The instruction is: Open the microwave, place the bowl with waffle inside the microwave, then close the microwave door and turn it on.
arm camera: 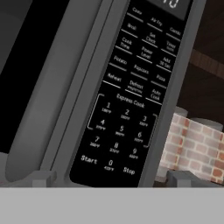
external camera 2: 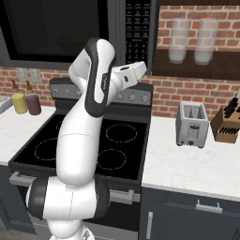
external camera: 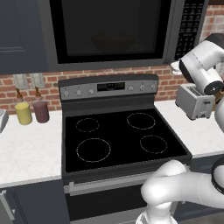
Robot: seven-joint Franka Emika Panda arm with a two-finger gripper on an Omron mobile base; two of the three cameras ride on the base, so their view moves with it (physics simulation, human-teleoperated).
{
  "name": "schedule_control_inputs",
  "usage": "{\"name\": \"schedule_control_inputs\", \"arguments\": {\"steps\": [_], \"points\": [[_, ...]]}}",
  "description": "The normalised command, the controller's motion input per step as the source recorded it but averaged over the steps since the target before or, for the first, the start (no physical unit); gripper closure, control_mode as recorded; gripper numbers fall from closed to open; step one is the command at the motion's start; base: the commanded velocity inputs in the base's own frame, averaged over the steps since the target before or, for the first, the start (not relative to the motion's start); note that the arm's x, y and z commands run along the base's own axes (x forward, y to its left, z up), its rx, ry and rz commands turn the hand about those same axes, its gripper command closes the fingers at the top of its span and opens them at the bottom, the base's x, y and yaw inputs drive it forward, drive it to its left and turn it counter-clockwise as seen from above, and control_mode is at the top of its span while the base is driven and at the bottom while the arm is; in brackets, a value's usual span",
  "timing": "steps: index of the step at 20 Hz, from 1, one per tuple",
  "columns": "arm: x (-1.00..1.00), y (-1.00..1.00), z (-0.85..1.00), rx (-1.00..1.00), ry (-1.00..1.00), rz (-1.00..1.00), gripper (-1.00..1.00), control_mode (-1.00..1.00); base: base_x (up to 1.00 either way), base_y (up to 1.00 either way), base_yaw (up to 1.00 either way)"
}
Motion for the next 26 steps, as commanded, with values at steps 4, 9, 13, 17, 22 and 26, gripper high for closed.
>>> {"name": "schedule_control_inputs", "arguments": {"steps": [4, 9, 13, 17, 22, 26], "points": [[0.02, 0.00, 0.00, 0.00, 0.00, 0.00, -1.00, -1.00, 0.00, 0.00, 0.00], [0.02, -0.06, 0.00, 0.02, 0.00, 0.00, -1.00, -1.00, 0.00, 0.00, 0.00], [0.04, -0.13, -0.08, 0.10, 0.00, 0.00, -1.00, -1.00, 0.00, 0.00, 0.00], [0.10, -0.17, -0.12, 0.16, 0.00, 0.00, -1.00, -1.00, 0.00, 0.00, 0.00], [0.04, -0.10, -0.01, 0.19, 0.00, 0.00, -1.00, -1.00, 0.00, 0.00, 0.00], [0.05, -0.01, 0.00, 0.15, 0.00, 0.00, -1.00, -1.00, 0.00, 0.00, 0.00]]}}
